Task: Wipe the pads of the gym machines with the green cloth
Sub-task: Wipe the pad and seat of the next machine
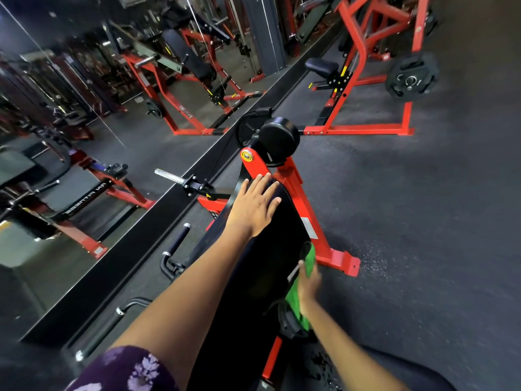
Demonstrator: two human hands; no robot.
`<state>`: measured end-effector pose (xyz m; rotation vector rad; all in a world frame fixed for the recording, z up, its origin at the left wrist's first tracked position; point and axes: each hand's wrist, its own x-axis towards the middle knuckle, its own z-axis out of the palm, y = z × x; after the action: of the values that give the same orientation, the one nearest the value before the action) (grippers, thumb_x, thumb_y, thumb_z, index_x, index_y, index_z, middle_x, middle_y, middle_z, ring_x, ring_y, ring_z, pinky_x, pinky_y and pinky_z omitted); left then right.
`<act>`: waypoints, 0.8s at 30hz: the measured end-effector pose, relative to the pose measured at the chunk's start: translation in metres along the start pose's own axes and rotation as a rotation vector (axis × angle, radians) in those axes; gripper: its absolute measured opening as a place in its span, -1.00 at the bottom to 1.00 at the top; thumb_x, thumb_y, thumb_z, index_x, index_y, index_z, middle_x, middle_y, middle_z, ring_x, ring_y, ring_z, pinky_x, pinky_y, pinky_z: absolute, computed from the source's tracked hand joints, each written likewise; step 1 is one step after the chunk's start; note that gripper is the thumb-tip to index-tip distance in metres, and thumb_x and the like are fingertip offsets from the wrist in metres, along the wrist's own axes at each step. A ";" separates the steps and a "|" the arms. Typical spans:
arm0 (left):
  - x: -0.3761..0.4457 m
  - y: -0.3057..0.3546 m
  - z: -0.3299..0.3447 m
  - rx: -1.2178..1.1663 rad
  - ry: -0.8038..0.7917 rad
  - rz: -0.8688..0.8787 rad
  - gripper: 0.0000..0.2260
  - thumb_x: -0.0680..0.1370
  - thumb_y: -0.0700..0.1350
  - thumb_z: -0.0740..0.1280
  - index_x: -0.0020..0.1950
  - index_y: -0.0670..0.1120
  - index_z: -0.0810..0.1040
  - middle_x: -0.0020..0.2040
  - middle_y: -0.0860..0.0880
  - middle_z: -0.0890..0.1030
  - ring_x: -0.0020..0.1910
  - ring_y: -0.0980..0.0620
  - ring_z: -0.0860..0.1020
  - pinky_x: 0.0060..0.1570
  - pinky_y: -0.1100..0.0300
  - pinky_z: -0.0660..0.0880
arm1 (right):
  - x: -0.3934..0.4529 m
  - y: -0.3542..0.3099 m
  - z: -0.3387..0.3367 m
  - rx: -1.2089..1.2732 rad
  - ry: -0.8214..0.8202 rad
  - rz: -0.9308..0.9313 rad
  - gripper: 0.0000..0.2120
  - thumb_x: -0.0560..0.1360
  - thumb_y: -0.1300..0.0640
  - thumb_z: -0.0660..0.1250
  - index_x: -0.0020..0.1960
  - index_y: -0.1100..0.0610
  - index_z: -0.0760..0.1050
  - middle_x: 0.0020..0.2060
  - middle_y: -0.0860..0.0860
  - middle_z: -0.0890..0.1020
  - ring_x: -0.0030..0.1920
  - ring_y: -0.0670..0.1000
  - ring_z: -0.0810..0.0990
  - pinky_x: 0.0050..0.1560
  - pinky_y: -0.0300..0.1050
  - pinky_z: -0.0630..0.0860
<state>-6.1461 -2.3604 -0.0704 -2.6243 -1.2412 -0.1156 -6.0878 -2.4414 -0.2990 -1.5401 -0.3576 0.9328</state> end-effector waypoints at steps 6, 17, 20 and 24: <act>0.001 -0.002 -0.001 0.037 0.023 -0.051 -0.53 0.65 0.08 0.00 0.53 -0.07 0.15 0.56 -0.08 0.02 0.54 -0.04 -0.06 0.44 -0.05 -0.26 | 0.003 -0.051 0.013 -0.114 0.070 -0.173 -0.53 0.55 0.09 0.29 0.42 0.21 0.34 0.36 0.27 0.37 0.36 0.23 0.35 0.34 0.00 0.26; -0.040 -0.003 -0.010 -0.517 0.079 -0.273 -0.57 0.61 0.14 0.07 0.37 -0.07 0.38 0.50 0.01 0.21 0.48 0.04 0.18 0.42 -0.19 0.04 | -0.037 -0.023 0.003 -0.051 -0.014 0.000 -0.54 0.57 0.12 0.26 0.44 0.16 0.31 0.33 0.23 0.41 0.37 0.21 0.34 0.38 -0.02 0.24; -0.056 0.002 -0.009 -0.642 0.139 -0.275 -0.39 0.48 0.30 0.01 0.35 -0.04 0.42 0.49 0.03 0.24 0.47 0.07 0.20 0.42 -0.18 0.11 | -0.072 -0.035 0.010 -0.054 -0.018 -0.213 -0.51 0.54 0.07 0.31 0.41 0.24 0.35 0.36 0.28 0.34 0.36 0.24 0.34 0.38 0.00 0.25; -0.060 0.002 -0.010 -0.699 0.176 -0.300 -0.31 0.43 0.36 -0.02 0.32 -0.06 0.46 0.47 0.01 0.27 0.45 0.09 0.21 0.43 -0.17 0.11 | -0.115 -0.006 -0.001 -0.104 -0.116 -0.301 -0.24 0.49 -0.35 0.07 0.40 0.23 0.37 0.38 0.23 0.32 0.37 0.15 0.33 0.35 -0.11 0.22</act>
<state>-6.1822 -2.4095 -0.0709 -2.8339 -1.7616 -0.9697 -6.1572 -2.5209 -0.2533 -1.4781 -0.7099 0.7770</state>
